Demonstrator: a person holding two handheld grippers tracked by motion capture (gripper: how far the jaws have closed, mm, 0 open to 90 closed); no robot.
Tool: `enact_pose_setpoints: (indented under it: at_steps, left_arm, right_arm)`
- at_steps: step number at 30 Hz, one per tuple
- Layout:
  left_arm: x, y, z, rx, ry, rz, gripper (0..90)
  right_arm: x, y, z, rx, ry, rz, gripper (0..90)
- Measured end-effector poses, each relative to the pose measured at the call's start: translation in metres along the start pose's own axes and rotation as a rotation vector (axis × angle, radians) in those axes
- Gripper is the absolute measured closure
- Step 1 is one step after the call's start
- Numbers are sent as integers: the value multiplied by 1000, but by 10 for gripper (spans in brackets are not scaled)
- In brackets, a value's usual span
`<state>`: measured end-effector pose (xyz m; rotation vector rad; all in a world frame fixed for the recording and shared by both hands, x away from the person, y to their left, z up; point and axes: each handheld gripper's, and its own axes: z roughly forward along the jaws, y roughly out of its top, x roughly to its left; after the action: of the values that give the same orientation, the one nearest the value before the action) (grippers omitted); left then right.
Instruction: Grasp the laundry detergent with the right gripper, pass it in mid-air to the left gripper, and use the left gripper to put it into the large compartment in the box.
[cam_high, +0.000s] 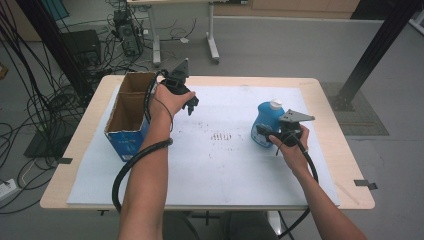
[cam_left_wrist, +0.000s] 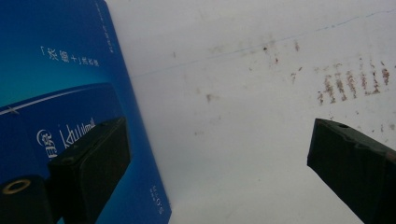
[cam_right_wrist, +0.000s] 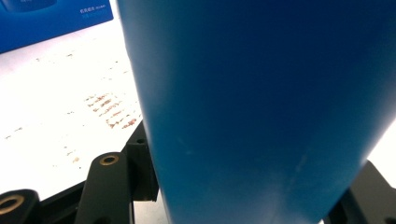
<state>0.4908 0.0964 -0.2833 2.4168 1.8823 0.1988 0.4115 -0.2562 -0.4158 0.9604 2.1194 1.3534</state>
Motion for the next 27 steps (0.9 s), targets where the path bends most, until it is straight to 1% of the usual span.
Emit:
enact_pose_setpoints:
  at_steps: [27]
  left_arm:
    - [1,-1,-2,1,7,5,66]
  right_arm:
    - [0,0,0,-2,1,0,417]
